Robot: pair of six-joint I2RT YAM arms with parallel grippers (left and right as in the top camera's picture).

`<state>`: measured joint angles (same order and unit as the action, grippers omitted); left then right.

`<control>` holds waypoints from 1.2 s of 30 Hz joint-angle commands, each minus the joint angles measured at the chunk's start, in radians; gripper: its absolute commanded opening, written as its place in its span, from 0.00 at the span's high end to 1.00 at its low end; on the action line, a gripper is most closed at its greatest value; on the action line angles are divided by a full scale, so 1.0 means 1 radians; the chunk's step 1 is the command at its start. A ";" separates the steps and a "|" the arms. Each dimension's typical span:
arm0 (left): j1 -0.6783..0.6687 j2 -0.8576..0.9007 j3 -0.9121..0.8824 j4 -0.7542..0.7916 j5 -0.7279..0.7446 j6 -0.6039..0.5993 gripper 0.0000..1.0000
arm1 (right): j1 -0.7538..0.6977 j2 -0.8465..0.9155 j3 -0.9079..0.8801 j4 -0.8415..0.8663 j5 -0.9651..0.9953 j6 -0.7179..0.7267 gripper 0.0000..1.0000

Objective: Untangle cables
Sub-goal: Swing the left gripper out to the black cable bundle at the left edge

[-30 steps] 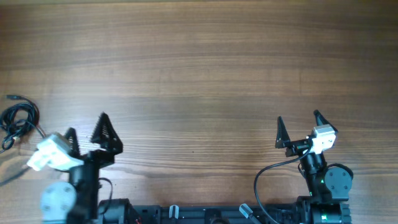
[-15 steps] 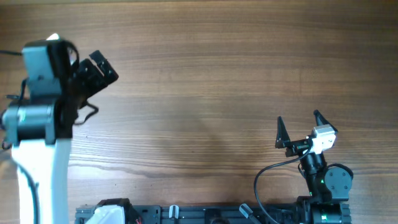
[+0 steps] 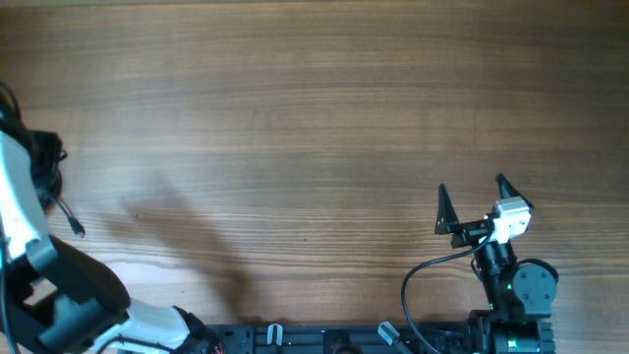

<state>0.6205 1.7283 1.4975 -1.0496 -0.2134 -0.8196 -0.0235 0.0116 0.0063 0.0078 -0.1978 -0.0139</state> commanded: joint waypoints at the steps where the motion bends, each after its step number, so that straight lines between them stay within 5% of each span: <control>1: 0.079 0.094 0.008 0.037 -0.023 -0.008 0.55 | -0.004 -0.007 -0.001 0.006 0.009 -0.011 0.00; 7: 0.158 0.208 0.008 0.185 -0.023 -0.007 0.87 | -0.004 -0.007 -0.001 0.006 0.009 -0.011 0.00; 25: 0.148 0.357 0.008 0.214 0.003 0.042 0.96 | -0.004 -0.007 -0.001 0.006 0.009 -0.011 0.00; 28: 0.057 0.351 0.008 0.224 0.215 0.298 0.96 | -0.004 -0.007 -0.001 0.006 0.010 -0.011 0.00; 30: -0.010 0.349 0.008 0.223 0.285 0.351 0.96 | -0.004 -0.007 -0.001 0.006 0.009 -0.011 0.00; 34: -0.230 0.335 0.008 0.203 0.294 0.348 0.96 | -0.004 -0.007 -0.001 0.006 0.009 -0.011 0.00; 36: -0.296 0.316 0.008 0.193 0.268 0.251 0.96 | -0.004 -0.007 -0.001 0.006 0.009 -0.011 0.00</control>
<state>0.3901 2.0613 1.5013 -0.8444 0.0551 -0.5026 -0.0235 0.0116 0.0063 0.0078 -0.1978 -0.0139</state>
